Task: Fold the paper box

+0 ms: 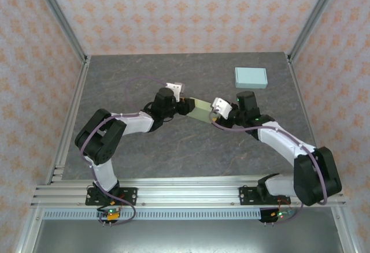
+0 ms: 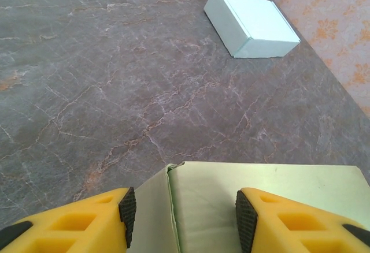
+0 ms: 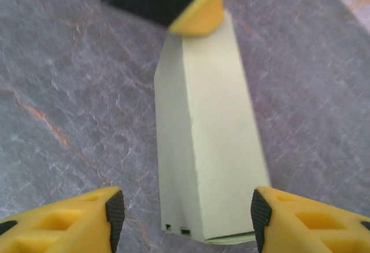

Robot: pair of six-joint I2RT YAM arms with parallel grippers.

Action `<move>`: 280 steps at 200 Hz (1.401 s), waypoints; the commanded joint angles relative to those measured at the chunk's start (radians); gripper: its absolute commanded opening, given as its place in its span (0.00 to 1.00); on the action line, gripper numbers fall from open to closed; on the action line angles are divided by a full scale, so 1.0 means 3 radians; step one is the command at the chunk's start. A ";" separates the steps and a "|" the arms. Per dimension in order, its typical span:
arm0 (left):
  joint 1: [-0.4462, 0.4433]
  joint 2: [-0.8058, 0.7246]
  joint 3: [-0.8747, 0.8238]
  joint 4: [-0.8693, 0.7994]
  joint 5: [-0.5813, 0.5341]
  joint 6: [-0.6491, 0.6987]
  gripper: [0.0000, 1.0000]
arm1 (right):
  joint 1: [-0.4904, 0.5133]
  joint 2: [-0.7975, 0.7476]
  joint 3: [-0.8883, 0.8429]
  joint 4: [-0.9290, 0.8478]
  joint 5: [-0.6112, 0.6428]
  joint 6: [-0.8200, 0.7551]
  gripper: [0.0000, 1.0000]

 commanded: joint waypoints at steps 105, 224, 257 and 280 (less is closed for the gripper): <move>0.0028 -0.1214 -0.0571 -0.0924 -0.0177 0.0492 0.56 | -0.0416 -0.0529 0.0305 0.1371 0.1002 0.1910 0.65; 0.0273 -0.0501 0.0498 -0.1827 0.0134 0.0069 0.62 | -0.0270 -0.0306 0.0107 -0.1282 0.0746 0.7167 0.62; 0.0286 -0.0224 0.0482 -0.1543 0.0366 -0.0188 0.61 | -0.0028 0.0409 0.0035 -0.0371 0.0001 0.7261 0.62; 0.0289 -0.0089 0.0383 -0.1195 0.0496 -0.0401 0.61 | -0.0010 0.0856 0.0186 0.0096 -0.0306 0.7186 0.60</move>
